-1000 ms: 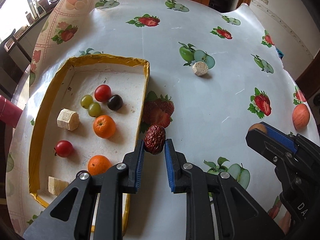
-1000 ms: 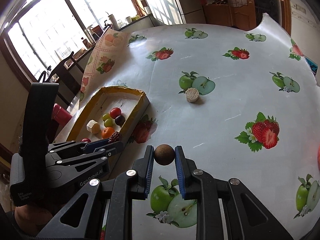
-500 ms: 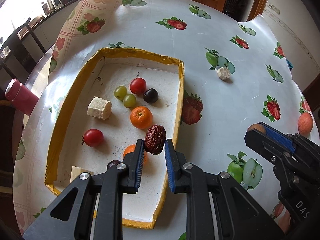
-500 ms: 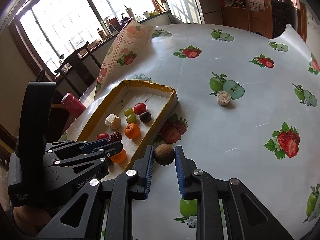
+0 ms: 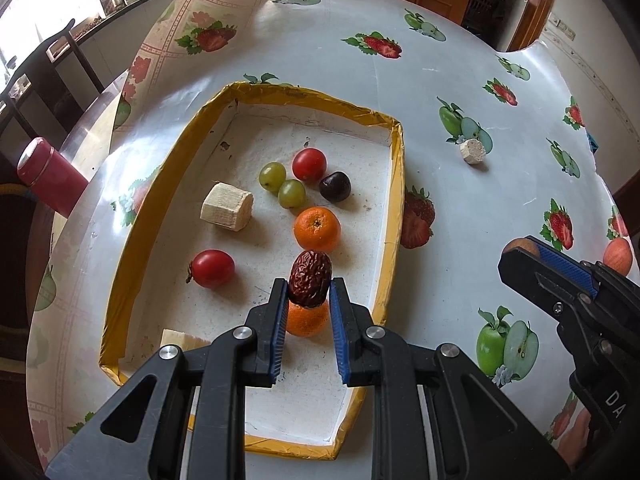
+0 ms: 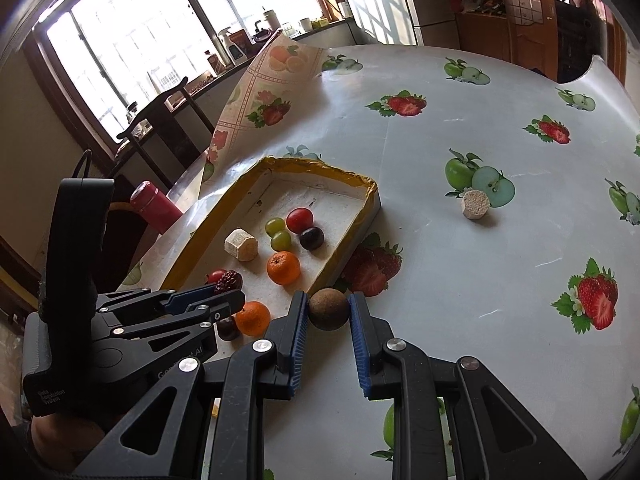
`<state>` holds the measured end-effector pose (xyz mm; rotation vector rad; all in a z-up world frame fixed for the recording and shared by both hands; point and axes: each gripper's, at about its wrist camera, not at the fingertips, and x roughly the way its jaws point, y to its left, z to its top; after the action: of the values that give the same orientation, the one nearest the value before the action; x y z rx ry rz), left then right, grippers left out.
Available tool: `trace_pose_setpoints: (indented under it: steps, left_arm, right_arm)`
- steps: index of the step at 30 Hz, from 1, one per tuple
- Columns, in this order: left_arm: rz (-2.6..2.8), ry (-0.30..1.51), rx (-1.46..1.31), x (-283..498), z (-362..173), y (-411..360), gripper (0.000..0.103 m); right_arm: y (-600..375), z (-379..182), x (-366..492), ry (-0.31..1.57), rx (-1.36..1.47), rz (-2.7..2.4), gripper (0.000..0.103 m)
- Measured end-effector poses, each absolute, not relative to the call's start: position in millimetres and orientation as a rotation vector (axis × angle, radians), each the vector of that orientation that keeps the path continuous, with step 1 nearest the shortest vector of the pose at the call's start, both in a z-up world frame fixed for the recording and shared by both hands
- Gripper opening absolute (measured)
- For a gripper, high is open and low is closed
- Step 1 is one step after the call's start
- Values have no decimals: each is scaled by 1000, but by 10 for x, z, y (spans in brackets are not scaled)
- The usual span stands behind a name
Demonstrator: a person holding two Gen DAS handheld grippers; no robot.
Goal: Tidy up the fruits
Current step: 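Carry the red jujube and brown nut over the tray with both tools, then release the jujube from the left tool while the right releases the brown nut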
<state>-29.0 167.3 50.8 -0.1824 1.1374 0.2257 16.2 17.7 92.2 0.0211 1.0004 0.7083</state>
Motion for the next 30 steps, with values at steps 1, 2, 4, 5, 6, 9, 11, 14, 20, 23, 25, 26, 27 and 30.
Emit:
trace_pose_setpoints:
  steps: [1,2,4,5,6,9,11,14,20,23,25,26,27,30]
  left_arm:
    - [227,1139,-184,-287,502,1683,18]
    - [229,1139,-186,-283,497,1692,18]
    - [230,1140,-188,-274,486,1715,18]
    - [231,1141,-188,-267,482,1723,18]
    - [234,1141,-186,-261,478,1734,18]
    - [239,1143,-186,-236,469,1782,18]
    - [245,1143,-187,-216,465,1827,18]
    - [254,1142,-191,-173,462,1901,18]
    - [281,1130,-204,-35,505,2125,18]
    - [294,1115,-203,70,555,2247,18]
    - [300,1111,-198,154,571,2303,18]
    - [301,1111,-198,199,572,2325,18]
    - [298,1112,-199,244,571,2343,18]
    - [295,1114,-183,382,556,2357,18]
  right_arm:
    - [193,921,165,1000,20,710,21]
    - [205,918,174,1000,19,712,21]
    - [232,910,188,1002,19,716,21]
    - [246,906,198,1002,18,718,21]
    - [260,903,207,1002,18,720,21]
    - [311,888,250,1005,16,726,21]
    - [351,884,293,1007,17,730,21]
    - [425,884,359,1004,17,737,21]
    - [587,902,524,996,17,745,21]
    - [679,926,646,993,25,751,21]
    - [750,941,726,991,27,756,21]
    - [786,945,761,990,28,760,21]
    - [823,948,795,988,27,762,21]
    - [928,938,898,984,16,764,21]
